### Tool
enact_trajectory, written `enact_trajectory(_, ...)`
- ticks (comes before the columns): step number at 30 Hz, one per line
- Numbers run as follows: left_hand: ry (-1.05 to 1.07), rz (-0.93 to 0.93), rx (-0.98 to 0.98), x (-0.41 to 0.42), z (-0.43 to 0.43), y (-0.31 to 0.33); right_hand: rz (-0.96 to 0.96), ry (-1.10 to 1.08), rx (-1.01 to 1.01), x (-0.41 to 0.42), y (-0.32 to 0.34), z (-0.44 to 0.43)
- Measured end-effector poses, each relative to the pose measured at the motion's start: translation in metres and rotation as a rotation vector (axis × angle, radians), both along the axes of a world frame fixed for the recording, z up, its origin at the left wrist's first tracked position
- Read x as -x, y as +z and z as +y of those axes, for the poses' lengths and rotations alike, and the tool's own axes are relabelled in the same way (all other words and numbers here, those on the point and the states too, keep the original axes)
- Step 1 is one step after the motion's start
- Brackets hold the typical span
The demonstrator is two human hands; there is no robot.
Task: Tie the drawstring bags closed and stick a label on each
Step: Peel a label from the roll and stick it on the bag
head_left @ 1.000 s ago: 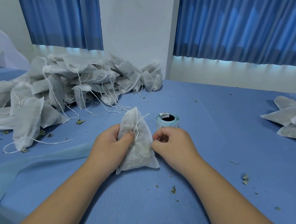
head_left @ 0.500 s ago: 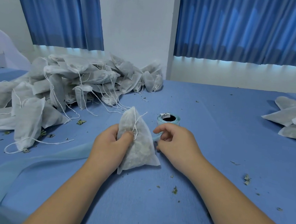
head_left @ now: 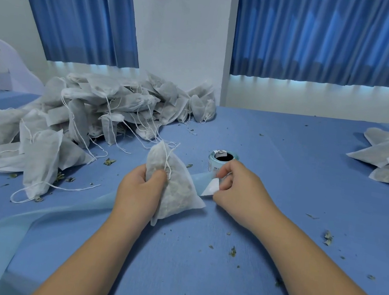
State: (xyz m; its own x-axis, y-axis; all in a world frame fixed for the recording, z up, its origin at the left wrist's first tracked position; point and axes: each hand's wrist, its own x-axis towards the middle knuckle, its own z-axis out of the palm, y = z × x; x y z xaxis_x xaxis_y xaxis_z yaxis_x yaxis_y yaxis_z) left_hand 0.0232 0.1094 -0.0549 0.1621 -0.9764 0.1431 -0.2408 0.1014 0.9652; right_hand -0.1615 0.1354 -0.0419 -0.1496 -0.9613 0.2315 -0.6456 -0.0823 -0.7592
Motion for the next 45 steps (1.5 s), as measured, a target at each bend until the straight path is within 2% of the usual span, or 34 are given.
enact_trajectory(6,0.009,-0.013,0.006,0.000,-0.002,-0.003,0.183,-0.062,-0.173,0.018,0.006,0.005)
enact_trajectory(12,-0.011,-0.058,0.026,0.000,-0.001,-0.002,0.143,-0.086,-0.193,0.033,0.016,0.011)
enact_trajectory(19,-0.058,-0.028,0.104,0.003,0.007,0.000,-0.270,0.143,-0.167,0.052,0.029,0.028)
enact_trajectory(23,-0.285,0.052,0.164,0.013,0.017,0.006,-0.472,0.296,-0.161,0.068,0.033,0.038)
enact_trajectory(25,-0.409,0.064,0.121,0.023,0.021,0.011,-0.564,0.389,-0.166,0.076,0.036,0.044)
enact_trajectory(30,-0.559,-0.022,0.037,0.063,0.014,0.027,-0.768,0.511,-0.071,0.090,0.044,0.057)
enact_trajectory(34,-0.686,-0.089,0.040,0.099,0.005,0.036,-0.867,0.476,0.090,0.095,0.048,0.056)
enact_trajectory(37,-0.774,-0.115,0.027,0.121,0.000,0.035,-0.865,0.360,0.176,0.096,0.047,0.054)
enact_trajectory(41,-0.822,0.038,-0.060,0.137,-0.004,0.023,-0.750,0.159,0.226,0.094,0.044,0.051)
enact_trajectory(45,-0.886,0.216,-0.166,0.136,-0.007,0.010,-0.668,0.097,0.210,0.089,0.038,0.046)
